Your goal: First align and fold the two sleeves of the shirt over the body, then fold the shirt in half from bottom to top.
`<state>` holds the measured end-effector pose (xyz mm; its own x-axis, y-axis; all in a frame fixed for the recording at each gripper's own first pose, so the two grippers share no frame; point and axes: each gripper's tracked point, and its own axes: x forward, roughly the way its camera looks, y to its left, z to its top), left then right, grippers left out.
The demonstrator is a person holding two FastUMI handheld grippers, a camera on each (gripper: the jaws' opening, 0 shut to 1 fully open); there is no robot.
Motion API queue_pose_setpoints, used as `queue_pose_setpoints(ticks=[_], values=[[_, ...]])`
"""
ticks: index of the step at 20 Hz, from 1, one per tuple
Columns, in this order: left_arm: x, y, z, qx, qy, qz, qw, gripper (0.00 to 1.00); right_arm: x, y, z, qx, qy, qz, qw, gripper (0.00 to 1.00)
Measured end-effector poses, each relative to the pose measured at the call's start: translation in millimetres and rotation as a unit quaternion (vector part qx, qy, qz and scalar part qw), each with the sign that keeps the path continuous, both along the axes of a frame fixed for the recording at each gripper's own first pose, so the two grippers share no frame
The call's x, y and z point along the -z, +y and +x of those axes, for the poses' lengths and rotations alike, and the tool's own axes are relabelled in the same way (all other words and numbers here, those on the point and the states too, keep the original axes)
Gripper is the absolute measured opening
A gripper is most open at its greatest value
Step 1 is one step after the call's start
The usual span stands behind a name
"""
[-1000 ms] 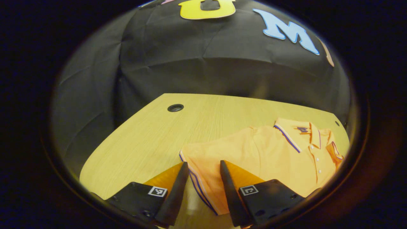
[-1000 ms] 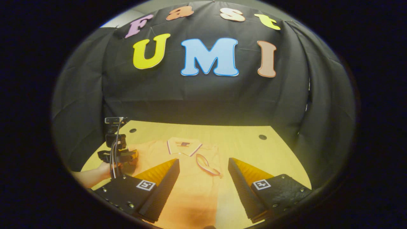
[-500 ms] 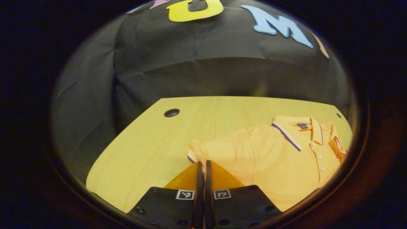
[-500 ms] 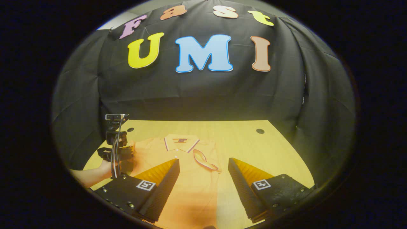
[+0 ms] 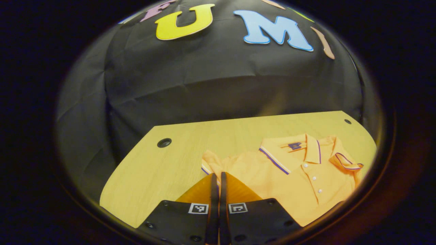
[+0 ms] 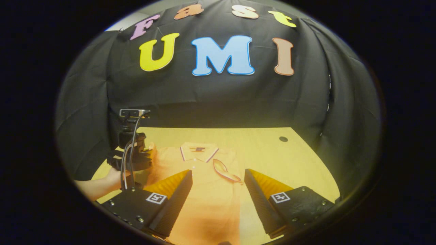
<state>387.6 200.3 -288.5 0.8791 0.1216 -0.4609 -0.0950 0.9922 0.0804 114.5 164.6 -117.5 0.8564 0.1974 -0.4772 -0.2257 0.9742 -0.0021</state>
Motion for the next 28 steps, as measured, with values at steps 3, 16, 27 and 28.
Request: queue_pose_setpoints(ticks=[3, 16, 27, 28], values=[[4.2, -22.0, 1.1, 0.029, 0.01, -0.002, 1.0, 0.07, 10.6, 6.0, -4.1, 0.003, 0.007, 0.0, 1.0, 0.95], [16.3, -86.8, -11.6, 0.094, 0.041, -0.012, 0.995, 0.25, 29.8, -28.5, -34.7, 0.046, 0.012, -0.002, 0.999, 0.96], [-8.9, -99.0, -96.6, 0.096, 0.029, -0.059, 0.993, 0.87, 57.5, -49.4, -71.6, 0.012, 0.027, -0.018, 0.999, 0.96], [-8.1, -97.0, -107.1, 0.092, 0.031, -0.059, 0.993, 0.89, 62.0, -49.9, -74.9, 0.011, 0.031, -0.018, 0.999, 0.96]])
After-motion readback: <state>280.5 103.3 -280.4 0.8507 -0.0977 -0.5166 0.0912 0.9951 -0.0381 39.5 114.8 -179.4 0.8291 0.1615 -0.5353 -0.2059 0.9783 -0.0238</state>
